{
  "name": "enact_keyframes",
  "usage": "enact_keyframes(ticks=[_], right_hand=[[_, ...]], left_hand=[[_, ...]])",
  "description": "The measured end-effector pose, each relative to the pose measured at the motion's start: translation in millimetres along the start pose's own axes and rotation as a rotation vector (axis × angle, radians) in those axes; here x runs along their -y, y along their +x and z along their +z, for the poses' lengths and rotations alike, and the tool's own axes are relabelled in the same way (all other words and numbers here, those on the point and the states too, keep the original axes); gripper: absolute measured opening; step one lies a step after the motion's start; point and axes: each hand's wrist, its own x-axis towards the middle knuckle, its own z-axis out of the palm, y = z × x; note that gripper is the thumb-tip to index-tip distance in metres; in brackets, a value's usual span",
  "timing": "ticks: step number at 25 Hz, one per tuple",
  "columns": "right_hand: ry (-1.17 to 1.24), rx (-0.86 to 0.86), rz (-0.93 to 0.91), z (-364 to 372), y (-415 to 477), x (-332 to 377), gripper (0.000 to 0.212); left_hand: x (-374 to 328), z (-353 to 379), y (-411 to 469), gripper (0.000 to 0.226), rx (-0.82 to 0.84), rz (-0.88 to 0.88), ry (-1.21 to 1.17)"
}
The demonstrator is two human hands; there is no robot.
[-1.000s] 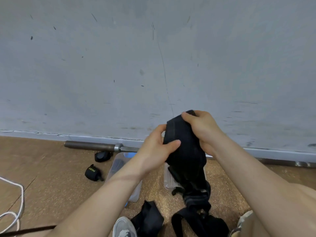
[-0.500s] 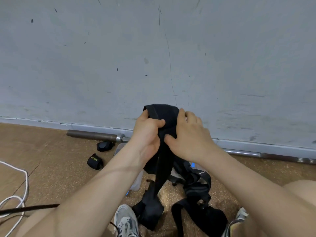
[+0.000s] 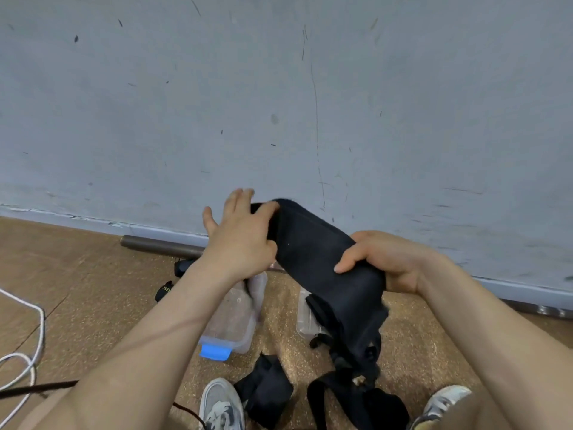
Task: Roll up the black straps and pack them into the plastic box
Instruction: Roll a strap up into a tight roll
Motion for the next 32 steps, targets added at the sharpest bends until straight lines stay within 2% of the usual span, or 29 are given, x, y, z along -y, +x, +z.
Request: enact_keyframes(ticks=[1, 3, 4, 5, 6, 8, 9, 11, 13, 14, 17, 19, 20, 22, 24, 26, 28, 30, 32], right_hand=[[0.037, 0.054, -0.022, -2, -2, 0, 0.024], [0.145, 0.085, -0.109, -3, -1, -2, 0.032], [0.207, 0.064, -0.152, -3, 0, -2, 0.028], [0.279, 0.022, -0.176, -1, 2, -1, 0.022], [0.353, -0.033, -0.185, 1, 3, 0, 0.017], [0.433, -0.149, -0.202, 5, 6, 2, 0.010], [0.425, -0.206, -0.216, 8, 8, 2, 0.008], [0.380, -0.283, -0.233, 16, 8, 4, 0.008], [0.254, -0.336, -0.243, 24, 8, 4, 0.011], [0.142, -0.373, -0.251, 27, 9, 5, 0.015], [-0.293, -0.548, -0.291, 32, 5, 5, 0.051], [-0.676, -0.628, -0.450, 35, -2, -1, 0.074], [-0.854, -0.638, -0.549, 39, -7, -4, 0.078], [-1.014, -0.642, -0.745, 46, -6, -11, 0.067], [-0.873, -0.703, -0.868, 44, 5, -15, 0.040], [-0.587, -0.751, -0.850, 38, 12, -14, 0.019], [-0.266, -0.792, -0.751, 34, 16, -8, 0.022], [0.015, -0.757, -0.678, 33, 14, -1, 0.027], [0.013, -0.713, -0.660, 33, 9, 2, 0.026]], left_hand=[[3, 2, 3, 0.063, -0.036, -0.023, -0.009], [4, 3, 6, 0.046, -0.192, -0.037, -0.123], [1, 2, 5, 0.032, -0.276, -0.051, -0.215], [-2, -1, 3, 0.028, -0.281, -0.091, -0.340], [-7, -7, -1, 0.036, -0.192, -0.146, -0.512], [-18, -16, -8, 0.051, 0.148, -0.264, -0.909], [-24, -17, -12, 0.051, 0.273, -0.305, -1.033], [-36, -9, -18, 0.036, 0.309, -0.316, -1.225], [-52, 0, -23, 0.020, 0.218, -0.283, -1.416], [-58, 4, -25, 0.019, 0.185, -0.261, -1.471], [-63, 8, -21, 0.030, 0.072, -0.269, -1.505], [-56, 2, -12, 0.034, -0.033, -0.318, -1.565], [-52, -4, -9, 0.038, -0.073, -0.347, -1.600], [-44, -12, -4, 0.053, -0.109, -0.400, -1.649], [-38, -15, -5, 0.063, -0.113, -0.406, -1.723], [-35, -17, -6, 0.053, -0.039, -0.276, -1.677], [-31, -16, -11, 0.039, 0.079, -0.118, -1.381], [-31, -14, -15, 0.031, 0.120, -0.041, -1.164], [-32, -11, -16, 0.024, 0.043, -0.030, -1.110]])
